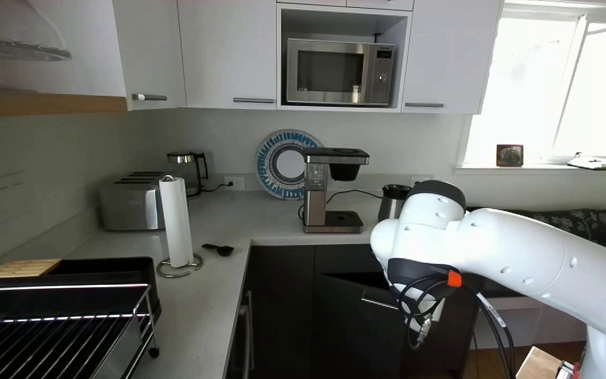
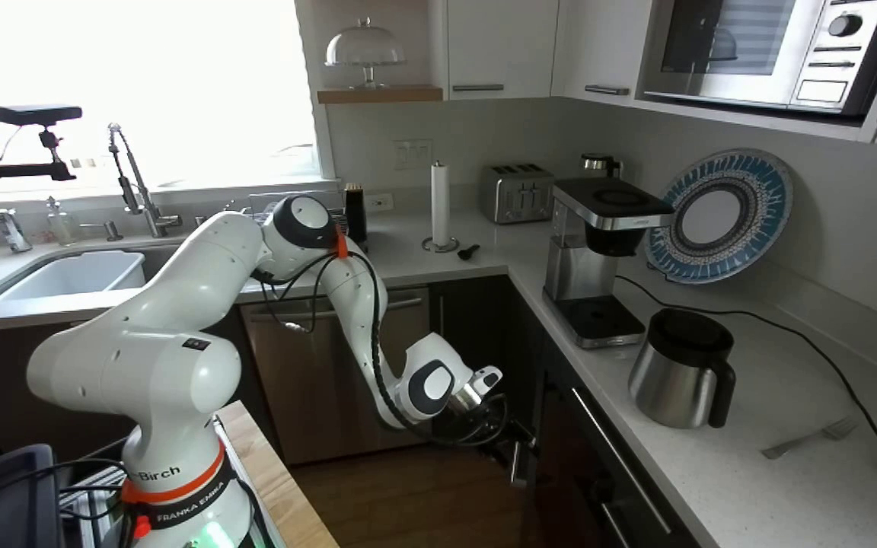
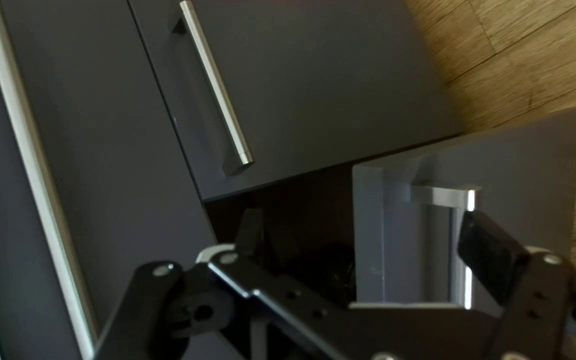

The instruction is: Close the left cabinet door of the right cabinet base doors

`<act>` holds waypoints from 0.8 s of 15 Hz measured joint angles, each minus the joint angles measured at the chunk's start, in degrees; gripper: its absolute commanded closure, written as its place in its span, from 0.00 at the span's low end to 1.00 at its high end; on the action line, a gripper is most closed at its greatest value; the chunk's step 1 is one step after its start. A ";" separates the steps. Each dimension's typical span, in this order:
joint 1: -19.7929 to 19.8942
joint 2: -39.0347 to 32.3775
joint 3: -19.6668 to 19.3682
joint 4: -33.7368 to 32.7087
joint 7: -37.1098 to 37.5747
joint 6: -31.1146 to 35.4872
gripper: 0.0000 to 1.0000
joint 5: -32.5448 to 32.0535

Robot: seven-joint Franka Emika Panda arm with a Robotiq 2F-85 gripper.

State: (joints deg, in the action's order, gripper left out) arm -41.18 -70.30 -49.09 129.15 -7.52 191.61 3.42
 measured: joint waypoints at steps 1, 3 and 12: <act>0.14 -0.99 -0.11 -0.50 0.59 0.00 0.00 0.40; 0.15 -3.63 -0.57 -1.66 1.93 0.00 0.00 1.66; -1.42 -15.92 -3.53 -6.46 9.13 0.00 0.00 8.99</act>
State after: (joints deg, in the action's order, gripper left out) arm -42.60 -86.22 -52.62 122.69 1.61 191.61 12.41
